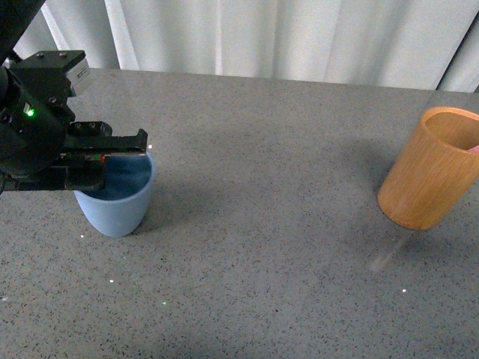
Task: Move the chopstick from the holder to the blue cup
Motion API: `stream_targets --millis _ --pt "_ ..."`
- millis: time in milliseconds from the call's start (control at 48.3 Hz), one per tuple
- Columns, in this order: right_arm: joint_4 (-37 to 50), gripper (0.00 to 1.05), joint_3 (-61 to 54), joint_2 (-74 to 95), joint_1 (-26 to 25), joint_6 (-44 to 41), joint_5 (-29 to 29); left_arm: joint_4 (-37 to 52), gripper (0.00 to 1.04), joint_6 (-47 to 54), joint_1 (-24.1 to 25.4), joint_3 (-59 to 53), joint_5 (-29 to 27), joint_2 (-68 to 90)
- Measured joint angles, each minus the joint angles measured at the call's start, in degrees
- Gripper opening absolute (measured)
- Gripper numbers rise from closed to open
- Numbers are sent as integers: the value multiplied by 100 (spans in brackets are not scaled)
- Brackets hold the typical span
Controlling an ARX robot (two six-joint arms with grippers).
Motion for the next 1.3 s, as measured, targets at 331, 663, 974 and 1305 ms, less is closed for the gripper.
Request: stream_targets --millis 331,663,974,1305 --pt "0 95 0 2 0 0 2 -708 3 72 -848 815 81 -555" --pt "0 95 0 0 0 0 0 -855 3 -105 -2000 1456 -37 -157" --pt "0 95 -2 0 0 0 0 -586 3 -326 -2500 1497 -271 601" --pt "0 95 -2 2 0 0 0 -407 3 -420 -2612 1821 -448 1123"
